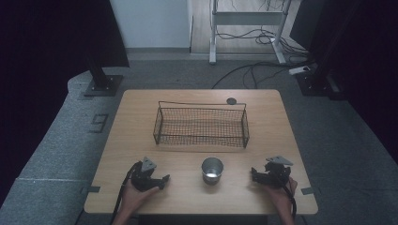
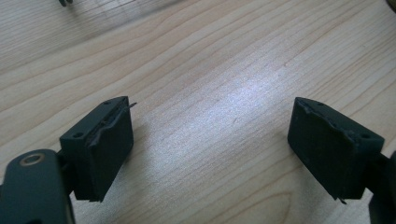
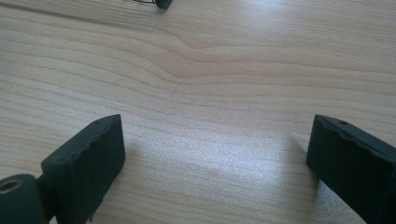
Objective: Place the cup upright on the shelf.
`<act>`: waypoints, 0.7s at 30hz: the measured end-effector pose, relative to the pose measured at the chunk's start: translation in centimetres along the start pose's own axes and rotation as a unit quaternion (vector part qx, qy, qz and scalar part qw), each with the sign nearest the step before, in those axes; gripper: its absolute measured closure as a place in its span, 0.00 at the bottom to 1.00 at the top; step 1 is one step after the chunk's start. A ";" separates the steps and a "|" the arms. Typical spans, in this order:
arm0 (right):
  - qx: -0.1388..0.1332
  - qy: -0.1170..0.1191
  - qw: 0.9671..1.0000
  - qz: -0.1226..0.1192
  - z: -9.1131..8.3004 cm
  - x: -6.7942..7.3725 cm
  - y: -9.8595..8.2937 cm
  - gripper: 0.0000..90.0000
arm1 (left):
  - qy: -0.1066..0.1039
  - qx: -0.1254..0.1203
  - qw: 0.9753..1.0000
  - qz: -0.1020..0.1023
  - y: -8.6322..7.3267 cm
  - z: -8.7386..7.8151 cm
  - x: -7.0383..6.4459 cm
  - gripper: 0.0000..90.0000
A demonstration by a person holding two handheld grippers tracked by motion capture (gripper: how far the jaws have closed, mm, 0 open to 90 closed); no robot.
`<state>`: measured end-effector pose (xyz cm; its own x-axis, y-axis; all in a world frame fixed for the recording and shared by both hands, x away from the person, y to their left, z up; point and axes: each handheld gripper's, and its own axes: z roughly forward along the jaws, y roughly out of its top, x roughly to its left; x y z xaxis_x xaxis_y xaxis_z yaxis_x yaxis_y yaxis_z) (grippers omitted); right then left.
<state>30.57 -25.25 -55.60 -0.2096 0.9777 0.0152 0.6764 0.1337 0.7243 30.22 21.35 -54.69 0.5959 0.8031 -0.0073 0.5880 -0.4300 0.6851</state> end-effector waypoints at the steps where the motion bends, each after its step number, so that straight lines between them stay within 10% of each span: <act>1: 0.001 0.001 1.000 -0.001 0.0 0.0 0.0 0.04 | 0.000 0.000 1.000 0.000 0.0 0.0 0.0 0.16; 21: -0.003 -0.004 1.000 0.003 0.0 -0.1 0.0 0.07 | 0.004 -0.002 1.000 -0.002 0.0 0.0 0.0 0.17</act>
<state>30.56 -25.40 -55.58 -0.2007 0.9796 0.0139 0.6731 0.1276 0.7285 30.16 21.36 -54.68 0.5886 0.8084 -0.0042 0.5884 -0.4248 0.6880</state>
